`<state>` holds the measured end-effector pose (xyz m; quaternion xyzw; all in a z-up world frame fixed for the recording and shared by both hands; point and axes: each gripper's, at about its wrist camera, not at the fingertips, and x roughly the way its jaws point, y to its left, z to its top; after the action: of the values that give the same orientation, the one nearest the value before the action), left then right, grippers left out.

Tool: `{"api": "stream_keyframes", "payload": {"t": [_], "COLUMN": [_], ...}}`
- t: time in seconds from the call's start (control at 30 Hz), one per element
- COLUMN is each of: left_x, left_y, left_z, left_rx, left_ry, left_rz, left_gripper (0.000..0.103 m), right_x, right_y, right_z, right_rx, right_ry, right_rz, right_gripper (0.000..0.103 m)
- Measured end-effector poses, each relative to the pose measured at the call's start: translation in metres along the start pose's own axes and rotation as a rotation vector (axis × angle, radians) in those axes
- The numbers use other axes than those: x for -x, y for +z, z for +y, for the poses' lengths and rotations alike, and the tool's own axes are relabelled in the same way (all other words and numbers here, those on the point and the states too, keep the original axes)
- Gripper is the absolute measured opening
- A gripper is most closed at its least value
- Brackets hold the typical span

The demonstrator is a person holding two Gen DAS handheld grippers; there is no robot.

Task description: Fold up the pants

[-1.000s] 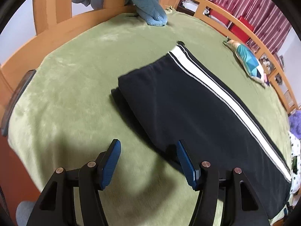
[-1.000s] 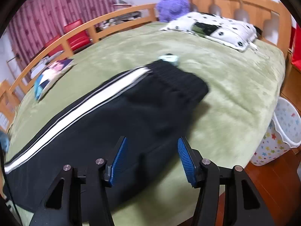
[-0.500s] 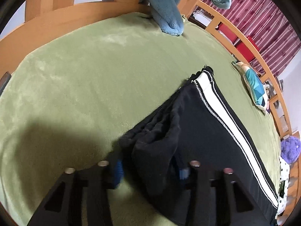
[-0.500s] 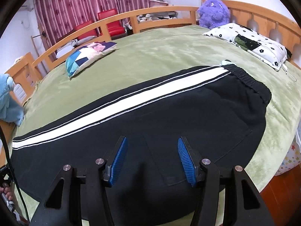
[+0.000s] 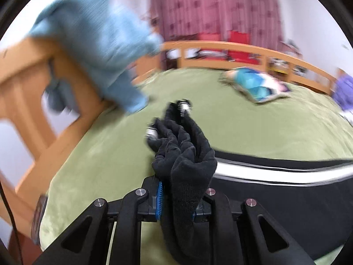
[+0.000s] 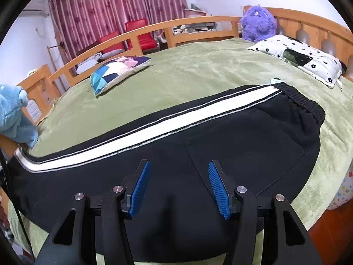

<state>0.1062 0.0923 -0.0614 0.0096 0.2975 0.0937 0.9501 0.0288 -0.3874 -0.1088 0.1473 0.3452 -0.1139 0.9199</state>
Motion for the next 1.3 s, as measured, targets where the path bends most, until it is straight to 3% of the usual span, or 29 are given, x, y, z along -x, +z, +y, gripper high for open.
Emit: {"api": "stream_keyframes", "payload": {"t": [0.23,0.43,0.6,0.7,0.77,0.93,1.17,1.3], "left_x": [0.041,0.034,0.025,0.026,0.030,0.040,0.035,0.027], "left_y": [-0.005,-0.041,-0.073,-0.079,-0.078,-0.073,-0.067,-0.056], "left_z": [-0.127,-0.215,-0.251,-0.245,-0.229,-0.185,-0.127,-0.097], "left_rx": [-0.152,-0.179,-0.232,-0.270,-0.243,-0.168,-0.120,-0.098], "left_ry": [-0.190,-0.322,-0.423,-0.431,-0.487,-0.528,-0.455,-0.387], "left_rz": [0.021,0.135,0.304,0.339,0.350,0.324,0.245,0.216], "left_gripper": [0.017,0.017,0.019,0.033,0.053,0.063,0.065,0.065], "right_x": [0.006,0.017,0.017,0.014,0.013,0.003,-0.007,-0.011], "right_y": [-0.005,-0.011,-0.013,-0.015,-0.016,-0.016,-0.017,-0.019], "right_z": [-0.037,-0.071,-0.092,-0.092,-0.089,-0.067,0.015,0.064], "right_rx": [-0.078,-0.129,-0.184,-0.171,-0.156,-0.101,0.089,0.150], "right_ry": [0.030,0.041,0.059,0.056,0.061,0.092,0.172,0.261], "right_rz": [0.005,-0.013,-0.005,0.008,0.014,0.051,0.095,0.117], "right_gripper": [0.055,0.055,0.055,0.055,0.055,0.055,0.055,0.055]}}
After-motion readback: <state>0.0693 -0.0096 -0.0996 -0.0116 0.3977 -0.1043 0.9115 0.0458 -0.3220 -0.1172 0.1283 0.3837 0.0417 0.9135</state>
